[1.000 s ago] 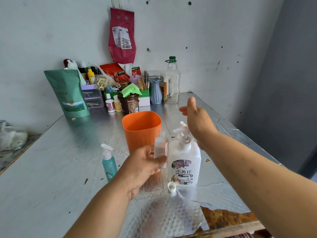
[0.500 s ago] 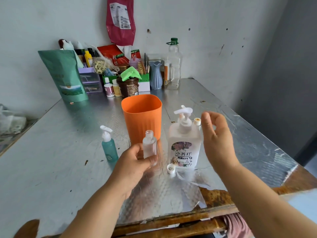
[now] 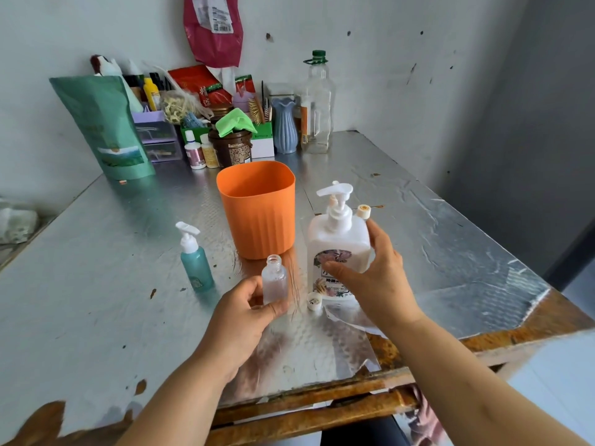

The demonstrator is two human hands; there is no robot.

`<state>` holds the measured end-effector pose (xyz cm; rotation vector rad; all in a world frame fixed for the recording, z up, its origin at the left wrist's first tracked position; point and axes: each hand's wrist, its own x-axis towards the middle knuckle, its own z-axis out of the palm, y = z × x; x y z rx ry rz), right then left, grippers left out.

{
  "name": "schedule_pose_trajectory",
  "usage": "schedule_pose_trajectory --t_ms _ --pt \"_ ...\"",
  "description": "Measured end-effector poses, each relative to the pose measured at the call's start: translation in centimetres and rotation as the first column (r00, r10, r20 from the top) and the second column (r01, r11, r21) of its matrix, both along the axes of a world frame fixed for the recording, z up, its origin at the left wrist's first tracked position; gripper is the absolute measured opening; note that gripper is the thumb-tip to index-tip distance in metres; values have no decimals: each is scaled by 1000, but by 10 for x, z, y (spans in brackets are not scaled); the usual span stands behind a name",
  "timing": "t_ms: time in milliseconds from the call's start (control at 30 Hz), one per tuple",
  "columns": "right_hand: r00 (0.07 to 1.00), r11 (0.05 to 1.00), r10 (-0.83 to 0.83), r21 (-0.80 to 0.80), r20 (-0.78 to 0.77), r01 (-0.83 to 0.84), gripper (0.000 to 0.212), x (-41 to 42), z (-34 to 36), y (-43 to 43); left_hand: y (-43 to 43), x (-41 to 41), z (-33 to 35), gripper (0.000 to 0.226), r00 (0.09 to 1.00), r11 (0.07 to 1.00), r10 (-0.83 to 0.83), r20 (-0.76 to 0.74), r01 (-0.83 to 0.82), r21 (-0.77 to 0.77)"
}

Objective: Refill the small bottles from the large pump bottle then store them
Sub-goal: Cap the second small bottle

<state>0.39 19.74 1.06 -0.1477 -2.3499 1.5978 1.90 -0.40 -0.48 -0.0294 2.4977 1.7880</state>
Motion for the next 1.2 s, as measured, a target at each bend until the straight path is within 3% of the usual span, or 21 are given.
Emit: schedule_pose_trajectory --t_ms 133,300,467,633,700,833,933,1000,1067,1200 --pt "999 998 -38 -46 -19 37 89 -6 -1 5 -3 -1 -4 27 1000 999 8 13 -8 -34" --pt "990 990 -136 -48 -45 133 80 -7 0 17 -4 -2 -6 54 1000 997 24 16 -22 -73" --pt "980 981 -192 -15 -54 191 80 -7 5 27 -2 -3 -8 36 999 993 44 -15 -46 -112" --pt "953 950 -281 111 -115 293 86 3 1 26 1 -1 -6 42 998 987 50 -39 -55 -150" --pt "924 927 -326 124 -200 354 80 11 0 21 0 0 -6 44 997 986 58 -43 -64 -151" --pt "882 915 -202 240 -426 325 52 25 -7 9 -3 1 -6 37 995 986 73 -61 -81 -144" --pt "858 904 -68 333 -510 269 45 31 -13 1 -5 2 -6 39 994 985 73 -77 -84 -153" --pt "889 898 38 406 -456 169 36 31 -12 -3 -8 2 -8 41 994 985 79 -79 -90 -147" --pt "956 861 156 508 -248 -9 32 29 -11 -9 -11 3 -9 38 992 984 89 -86 -101 -148" --pt "945 651 295 694 141 -307 40 19 -16 -21 -19 2 -9 35 990 980 94 -106 -111 -164"
